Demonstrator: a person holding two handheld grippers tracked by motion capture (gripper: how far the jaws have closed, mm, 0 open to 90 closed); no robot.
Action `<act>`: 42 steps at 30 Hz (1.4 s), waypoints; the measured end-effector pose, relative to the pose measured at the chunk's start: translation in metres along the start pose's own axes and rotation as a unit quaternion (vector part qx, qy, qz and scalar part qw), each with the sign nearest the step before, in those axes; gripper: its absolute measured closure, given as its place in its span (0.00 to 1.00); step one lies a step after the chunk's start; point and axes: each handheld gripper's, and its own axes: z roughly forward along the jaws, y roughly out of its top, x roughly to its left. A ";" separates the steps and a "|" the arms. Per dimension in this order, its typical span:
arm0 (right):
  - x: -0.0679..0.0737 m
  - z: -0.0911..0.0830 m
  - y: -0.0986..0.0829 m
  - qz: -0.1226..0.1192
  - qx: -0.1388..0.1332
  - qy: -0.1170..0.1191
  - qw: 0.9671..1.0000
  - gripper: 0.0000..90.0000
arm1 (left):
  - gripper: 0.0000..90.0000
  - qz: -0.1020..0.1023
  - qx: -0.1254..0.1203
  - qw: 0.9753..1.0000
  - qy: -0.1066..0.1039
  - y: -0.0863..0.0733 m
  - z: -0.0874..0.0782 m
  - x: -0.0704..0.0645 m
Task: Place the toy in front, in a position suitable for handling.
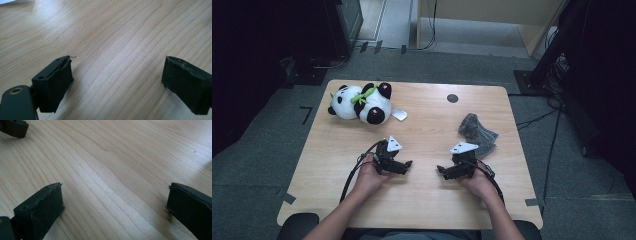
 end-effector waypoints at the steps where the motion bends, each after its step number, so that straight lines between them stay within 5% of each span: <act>1: 0.000 0.000 0.000 0.001 0.000 -0.001 1.000 0.00 | 0.10 0.000 0.000 1.000 0.000 0.000 0.000 0.000; 20: 0.007 0.003 0.003 0.018 0.000 -0.017 1.000 0.00 | 0.17 -0.013 0.010 1.000 -0.015 0.003 -0.009 0.011; 26: 0.008 0.003 0.006 0.022 0.012 -0.020 0.999 0.00 | 0.18 -0.001 0.019 1.000 -0.017 0.006 -0.013 0.012; 31: 0.006 0.003 0.007 0.025 0.012 -0.019 0.999 0.02 | 0.18 -0.013 0.015 0.999 -0.040 0.008 -0.016 0.015; 34: 0.000 -0.002 0.011 0.047 0.010 0.004 0.999 0.16 | 0.18 -0.011 0.009 0.999 -0.045 0.008 -0.019 0.017; 37: -0.005 -0.006 0.014 0.055 0.004 0.004 0.998 0.15 | 0.27 -0.006 0.004 0.999 -0.042 0.008 -0.026 0.020; 42: -0.005 -0.012 0.017 0.050 -0.006 0.008 0.999 0.16 | 0.27 -0.014 -0.005 0.999 -0.051 0.011 -0.033 0.026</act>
